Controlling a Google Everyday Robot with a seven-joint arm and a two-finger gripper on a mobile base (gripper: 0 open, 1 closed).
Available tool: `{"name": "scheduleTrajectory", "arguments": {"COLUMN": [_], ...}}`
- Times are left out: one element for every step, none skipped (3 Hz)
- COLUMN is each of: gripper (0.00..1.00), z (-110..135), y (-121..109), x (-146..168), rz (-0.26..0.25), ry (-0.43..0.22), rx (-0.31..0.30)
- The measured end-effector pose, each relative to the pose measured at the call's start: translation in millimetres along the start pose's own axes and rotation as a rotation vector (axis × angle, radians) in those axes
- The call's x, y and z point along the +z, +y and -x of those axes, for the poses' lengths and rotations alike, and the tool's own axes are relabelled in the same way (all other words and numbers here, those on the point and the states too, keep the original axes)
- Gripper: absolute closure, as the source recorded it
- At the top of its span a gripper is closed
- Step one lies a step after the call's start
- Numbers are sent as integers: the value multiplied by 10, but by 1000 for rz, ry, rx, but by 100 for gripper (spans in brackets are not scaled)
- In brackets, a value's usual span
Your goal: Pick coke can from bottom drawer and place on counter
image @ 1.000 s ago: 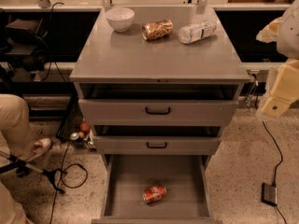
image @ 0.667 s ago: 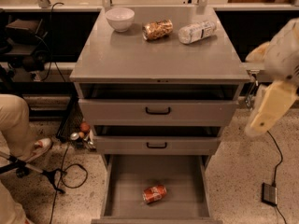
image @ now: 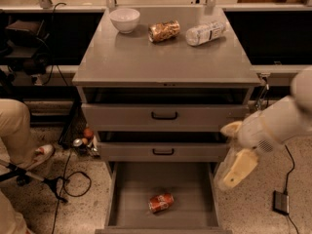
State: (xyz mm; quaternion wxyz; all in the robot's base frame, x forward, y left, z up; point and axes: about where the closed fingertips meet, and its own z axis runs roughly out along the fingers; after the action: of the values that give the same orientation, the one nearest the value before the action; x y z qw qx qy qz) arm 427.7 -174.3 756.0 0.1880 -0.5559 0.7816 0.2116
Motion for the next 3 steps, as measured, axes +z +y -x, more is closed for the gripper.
{"name": "scheduleTrajectory", "arguments": {"gripper": [0, 0, 0], "z": [-190, -207, -386], "y": [73, 71, -18], "x": [648, 673, 874], "rz": [92, 95, 127], "ry": [-7, -16, -71], "rx": [70, 70, 71]}}
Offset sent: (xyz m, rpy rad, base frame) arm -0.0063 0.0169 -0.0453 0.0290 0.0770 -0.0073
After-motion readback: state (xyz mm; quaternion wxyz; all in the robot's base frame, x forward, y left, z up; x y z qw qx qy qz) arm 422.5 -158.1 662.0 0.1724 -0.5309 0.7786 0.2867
